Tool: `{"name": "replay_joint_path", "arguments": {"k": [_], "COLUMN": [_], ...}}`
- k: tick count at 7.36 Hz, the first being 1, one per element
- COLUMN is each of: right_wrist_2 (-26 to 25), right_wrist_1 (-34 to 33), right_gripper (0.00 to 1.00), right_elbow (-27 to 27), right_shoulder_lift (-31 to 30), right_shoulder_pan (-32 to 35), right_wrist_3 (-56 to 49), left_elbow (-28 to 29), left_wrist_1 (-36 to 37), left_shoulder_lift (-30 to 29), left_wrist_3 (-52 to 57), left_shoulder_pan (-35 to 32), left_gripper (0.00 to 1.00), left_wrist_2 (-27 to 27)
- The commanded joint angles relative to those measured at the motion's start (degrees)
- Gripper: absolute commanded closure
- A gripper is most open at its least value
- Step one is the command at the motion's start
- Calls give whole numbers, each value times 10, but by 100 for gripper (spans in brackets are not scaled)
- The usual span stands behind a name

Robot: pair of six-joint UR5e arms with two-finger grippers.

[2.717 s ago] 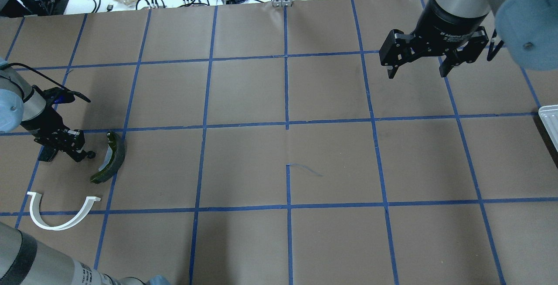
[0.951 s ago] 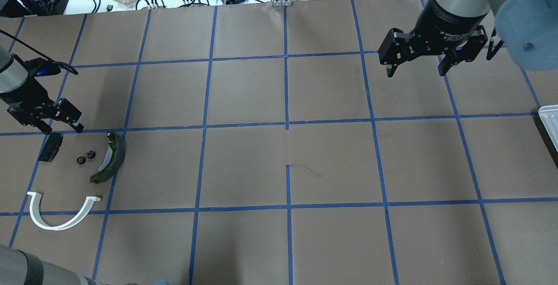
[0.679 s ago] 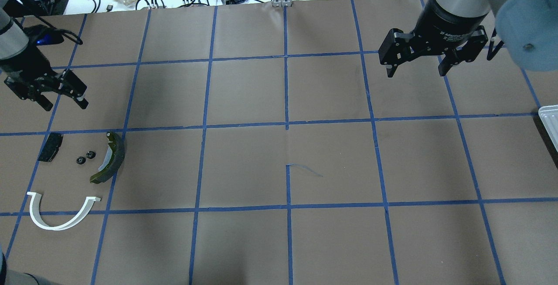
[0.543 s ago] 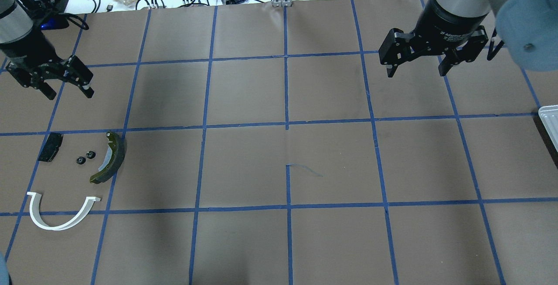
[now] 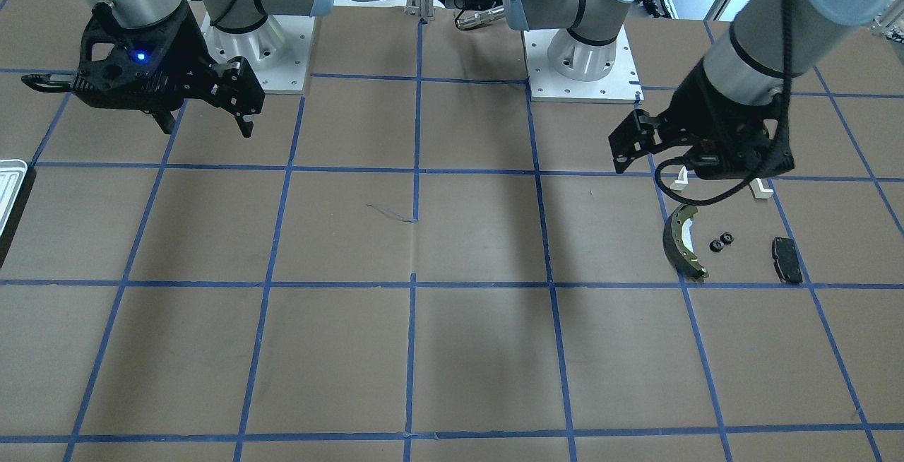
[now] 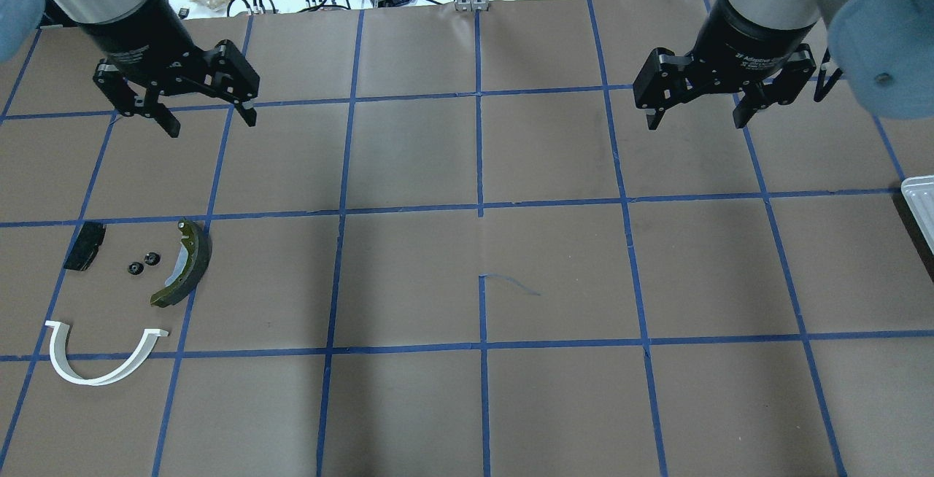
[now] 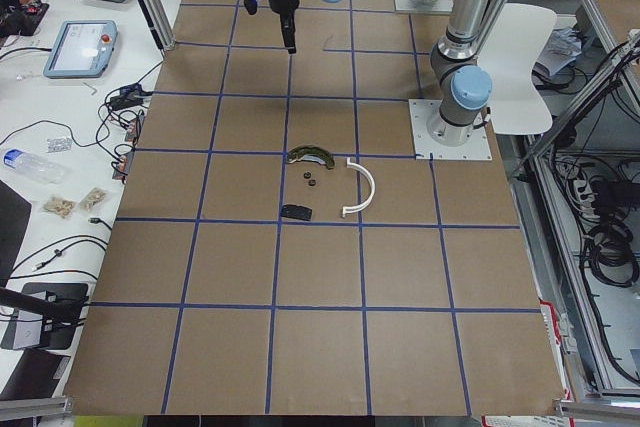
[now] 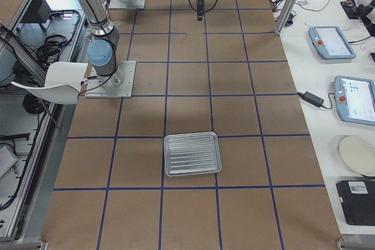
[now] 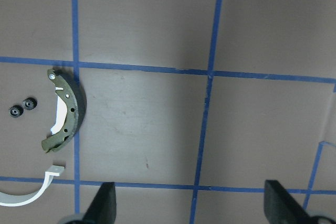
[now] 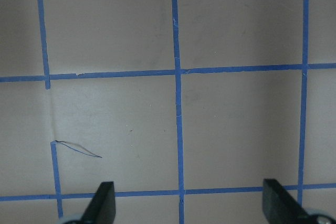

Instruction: Place bearing gear from tray to pile

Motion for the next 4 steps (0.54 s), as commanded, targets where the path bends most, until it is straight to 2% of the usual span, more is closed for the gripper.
{"name": "replay_joint_path", "arguments": {"k": [1,4], "right_wrist_2": [0,0], "right_wrist_1": [1,1], "right_gripper": [0,0], "right_elbow": [0,0], "right_shoulder_lift": [0,0], "right_shoulder_pan": [-1,0], "right_wrist_3": [1,1], "left_elbow": [-19,-56], "left_wrist_1": [1,1], "left_shoulder_lift": [14,46], "left_wrist_3": [-21,-24], "left_shoulder_pan": [-38,-47], "left_gripper": [0,0], "left_wrist_2": [2,3]}}
